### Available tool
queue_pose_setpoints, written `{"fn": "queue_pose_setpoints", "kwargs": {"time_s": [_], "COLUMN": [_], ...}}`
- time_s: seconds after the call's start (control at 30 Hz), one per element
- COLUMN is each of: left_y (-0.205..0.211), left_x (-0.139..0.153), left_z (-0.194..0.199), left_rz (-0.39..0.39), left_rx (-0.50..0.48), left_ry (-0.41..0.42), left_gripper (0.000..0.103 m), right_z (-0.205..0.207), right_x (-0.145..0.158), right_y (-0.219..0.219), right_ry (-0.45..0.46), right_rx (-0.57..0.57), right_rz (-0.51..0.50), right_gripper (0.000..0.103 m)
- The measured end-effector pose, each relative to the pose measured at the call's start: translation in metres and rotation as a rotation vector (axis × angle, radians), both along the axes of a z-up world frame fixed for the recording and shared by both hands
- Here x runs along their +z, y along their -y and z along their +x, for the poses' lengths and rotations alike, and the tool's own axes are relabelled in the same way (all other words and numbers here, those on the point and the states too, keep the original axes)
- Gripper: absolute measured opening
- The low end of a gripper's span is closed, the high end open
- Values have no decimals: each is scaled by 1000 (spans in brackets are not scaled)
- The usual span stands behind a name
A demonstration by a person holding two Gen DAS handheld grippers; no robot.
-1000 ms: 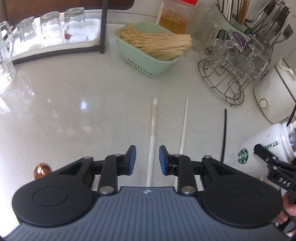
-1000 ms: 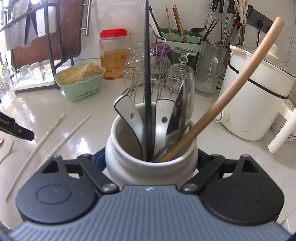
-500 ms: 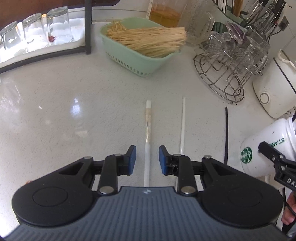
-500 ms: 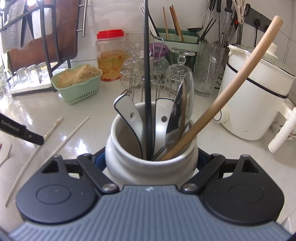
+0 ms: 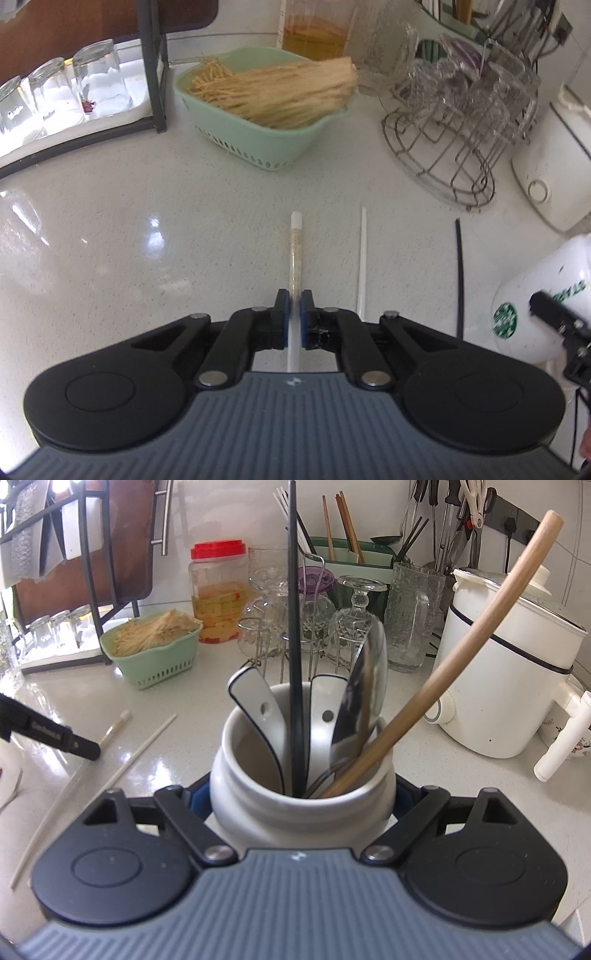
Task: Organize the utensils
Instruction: 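Lift the white chopstick and carry it over the mug with the left gripper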
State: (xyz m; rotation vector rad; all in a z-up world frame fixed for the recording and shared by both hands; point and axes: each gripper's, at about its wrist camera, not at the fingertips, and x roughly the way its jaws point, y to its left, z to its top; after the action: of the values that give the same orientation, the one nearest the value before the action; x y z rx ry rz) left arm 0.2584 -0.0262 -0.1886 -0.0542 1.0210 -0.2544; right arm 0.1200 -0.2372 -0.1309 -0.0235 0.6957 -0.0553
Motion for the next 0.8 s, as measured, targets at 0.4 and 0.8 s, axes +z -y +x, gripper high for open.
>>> {"fn": "queue_pose_setpoints", "kwargs": {"time_s": [0.4,0.8], "left_y": [-3,3], "left_x": [59,112], "left_z": [-21,-53], "left_rz": [-59,-82], "left_rx": [28,26], "left_ry": [71,134], "left_gripper": [6,6], "right_z": [3,8], "right_x": [1,1], "right_y": [-1,0], "right_ry": [-17,-37], "right_rx": [-3,4], "right_rz": [0,3], "right_gripper": [92,92]}}
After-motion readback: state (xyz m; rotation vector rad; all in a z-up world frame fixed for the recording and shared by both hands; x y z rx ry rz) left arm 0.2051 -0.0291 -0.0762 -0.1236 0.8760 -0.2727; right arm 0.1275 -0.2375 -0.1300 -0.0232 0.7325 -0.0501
